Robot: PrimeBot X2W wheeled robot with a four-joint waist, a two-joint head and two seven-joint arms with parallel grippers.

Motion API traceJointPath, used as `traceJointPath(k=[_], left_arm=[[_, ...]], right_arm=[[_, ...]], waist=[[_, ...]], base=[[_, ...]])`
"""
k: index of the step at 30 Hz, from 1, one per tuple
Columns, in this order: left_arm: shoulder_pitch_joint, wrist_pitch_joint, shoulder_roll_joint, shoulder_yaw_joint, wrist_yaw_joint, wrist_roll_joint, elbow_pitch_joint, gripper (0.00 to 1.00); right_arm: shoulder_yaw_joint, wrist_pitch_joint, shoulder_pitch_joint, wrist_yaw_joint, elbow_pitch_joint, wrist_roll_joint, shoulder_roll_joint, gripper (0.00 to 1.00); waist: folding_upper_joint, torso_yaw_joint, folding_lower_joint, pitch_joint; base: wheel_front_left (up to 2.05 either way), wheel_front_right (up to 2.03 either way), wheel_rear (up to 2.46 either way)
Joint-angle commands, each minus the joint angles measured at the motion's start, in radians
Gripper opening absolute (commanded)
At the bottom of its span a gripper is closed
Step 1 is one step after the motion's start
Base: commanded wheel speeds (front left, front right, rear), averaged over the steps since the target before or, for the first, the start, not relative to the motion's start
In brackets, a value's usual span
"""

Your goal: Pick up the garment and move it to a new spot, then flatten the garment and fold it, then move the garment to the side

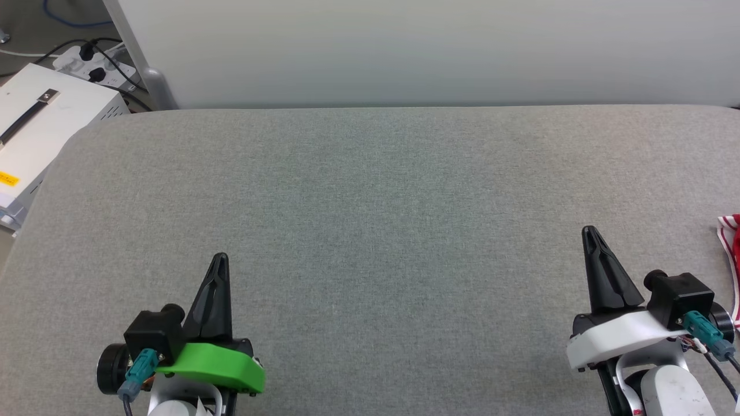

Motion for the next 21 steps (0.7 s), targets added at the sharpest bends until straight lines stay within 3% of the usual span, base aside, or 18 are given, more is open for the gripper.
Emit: traceJointPath(k=[1, 21], left_arm=[[0.001, 0.005, -0.001, 0.0, 0.008, 0.009, -0.004, 0.0], [0.002, 0.046, -0.003, 0.0, 0.028, 0.04, -0.015, 0.0]], right_arm=[[0.0, 0.006, 0.01, 0.0, -0.007, -0.013, 0.0, 0.0], [-0.002, 0.044, 0.022, 0.0, -0.021, -0.035, 0.0, 0.0]], waist=[[0.0017, 0.0, 0.0, -0.001], [0.0035, 0.002, 0.0, -0.011]], base=[[0.0, 0.0, 0.0], [0.0, 0.0, 0.0]])
